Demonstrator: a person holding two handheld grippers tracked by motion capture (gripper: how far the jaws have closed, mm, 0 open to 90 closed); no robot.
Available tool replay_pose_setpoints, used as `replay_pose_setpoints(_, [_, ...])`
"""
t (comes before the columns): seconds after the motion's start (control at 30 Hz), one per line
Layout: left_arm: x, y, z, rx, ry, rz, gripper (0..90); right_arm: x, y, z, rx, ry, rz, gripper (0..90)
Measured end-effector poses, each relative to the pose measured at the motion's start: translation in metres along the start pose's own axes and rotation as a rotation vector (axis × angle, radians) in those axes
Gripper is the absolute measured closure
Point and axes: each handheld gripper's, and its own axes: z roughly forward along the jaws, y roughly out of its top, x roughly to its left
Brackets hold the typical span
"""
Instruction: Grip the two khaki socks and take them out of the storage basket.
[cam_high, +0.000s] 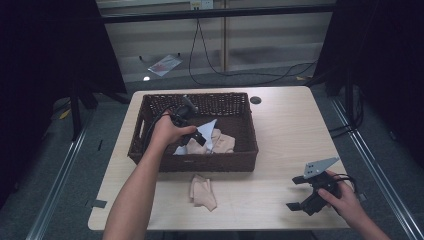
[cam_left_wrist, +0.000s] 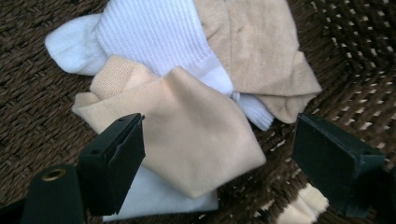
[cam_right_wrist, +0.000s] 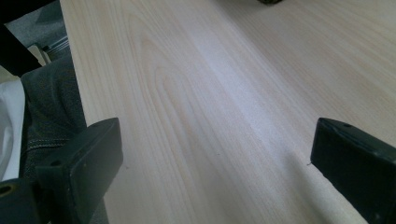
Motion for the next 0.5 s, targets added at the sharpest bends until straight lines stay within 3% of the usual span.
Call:
replay_pose_setpoints(0.23, [0.005,0.003,0.016,0.003,-0.011,-0.019,17.2,-0.001,0.000,0.001,-0.003,0.005,-0.007,2.3])
replay_pose_setpoints(0.5, [0.006,0.006,0.021,0.017,-0.013,-0.027,17.2,-0.001,0.000,0.001,0.004,0.001,-0.004,2.3])
